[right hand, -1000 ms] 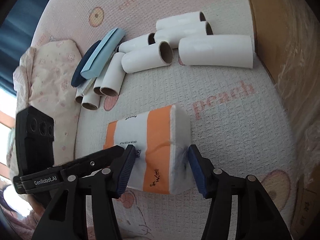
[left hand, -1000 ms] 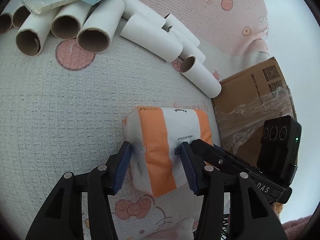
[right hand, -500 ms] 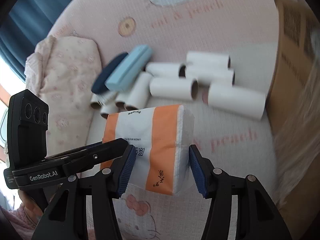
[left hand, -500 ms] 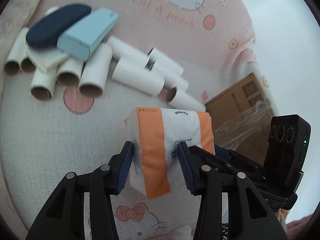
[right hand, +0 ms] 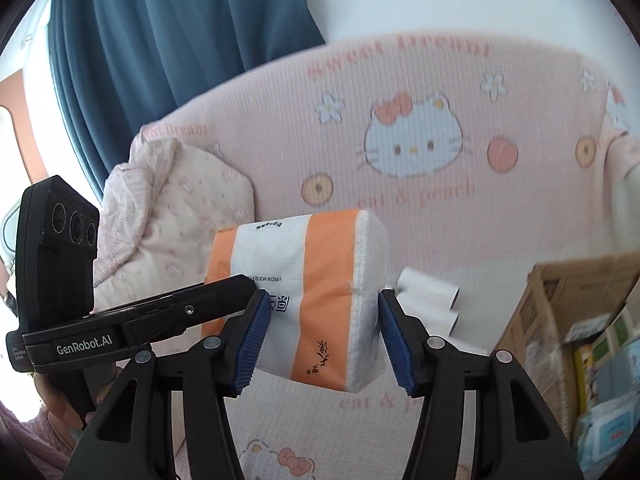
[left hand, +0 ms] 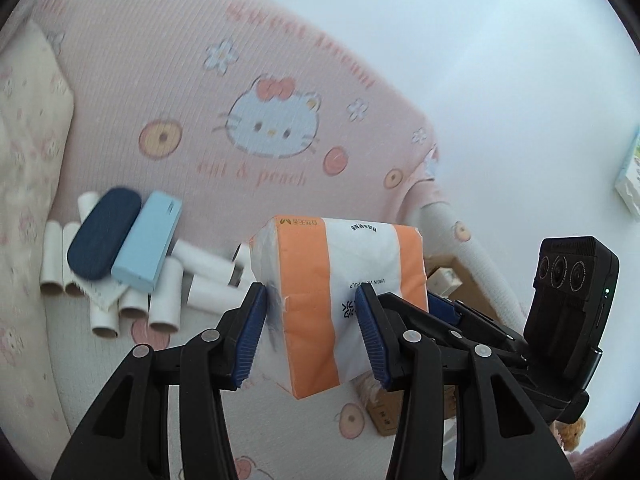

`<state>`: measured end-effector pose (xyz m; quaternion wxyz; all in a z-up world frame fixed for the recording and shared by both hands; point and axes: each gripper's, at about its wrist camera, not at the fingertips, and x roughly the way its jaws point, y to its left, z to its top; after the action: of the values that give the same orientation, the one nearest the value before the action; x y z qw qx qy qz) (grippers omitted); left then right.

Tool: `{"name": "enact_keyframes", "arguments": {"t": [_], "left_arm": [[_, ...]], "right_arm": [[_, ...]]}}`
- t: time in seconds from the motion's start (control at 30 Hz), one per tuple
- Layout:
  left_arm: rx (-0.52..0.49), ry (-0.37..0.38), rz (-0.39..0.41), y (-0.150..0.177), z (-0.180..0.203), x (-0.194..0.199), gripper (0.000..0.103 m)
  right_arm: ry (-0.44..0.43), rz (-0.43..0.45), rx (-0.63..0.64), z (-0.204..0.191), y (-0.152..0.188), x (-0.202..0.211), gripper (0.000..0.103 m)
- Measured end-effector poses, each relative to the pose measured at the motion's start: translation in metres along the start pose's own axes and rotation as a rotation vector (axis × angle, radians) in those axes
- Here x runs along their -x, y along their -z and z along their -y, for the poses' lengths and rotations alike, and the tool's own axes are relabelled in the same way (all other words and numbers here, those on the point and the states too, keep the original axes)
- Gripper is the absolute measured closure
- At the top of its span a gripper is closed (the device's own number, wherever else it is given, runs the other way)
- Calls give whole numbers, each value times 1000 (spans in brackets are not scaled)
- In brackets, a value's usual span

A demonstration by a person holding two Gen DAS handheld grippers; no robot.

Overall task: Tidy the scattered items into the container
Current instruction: 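Lift the tissue pack with both grippers and carry it over the carton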

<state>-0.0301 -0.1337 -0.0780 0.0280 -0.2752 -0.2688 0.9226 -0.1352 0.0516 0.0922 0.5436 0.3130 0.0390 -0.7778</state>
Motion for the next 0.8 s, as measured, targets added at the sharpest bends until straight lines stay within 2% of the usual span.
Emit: {"name": "enact_keyframes", "arguments": {"t": [0.17,0.27,0.5,0.57,0.8], "left_arm": [[-52,8,41,-12,27,12,53],[-70,4,35,-9,37,9,53],[-43,50,-54,2,55,-25,53],[-42,75,-79,3,65,-39,53],[-73,164,-201,0,113,-104,53]], "right_arm": [[-41,39,46,0,-11,26,47],[-59,36,41,6,-11,33,47],[-28,-13,53,35,-4,42,47],[-30,-29,46,51,-3,46,47],[60,-66,14,116,-11,67,47]]}}
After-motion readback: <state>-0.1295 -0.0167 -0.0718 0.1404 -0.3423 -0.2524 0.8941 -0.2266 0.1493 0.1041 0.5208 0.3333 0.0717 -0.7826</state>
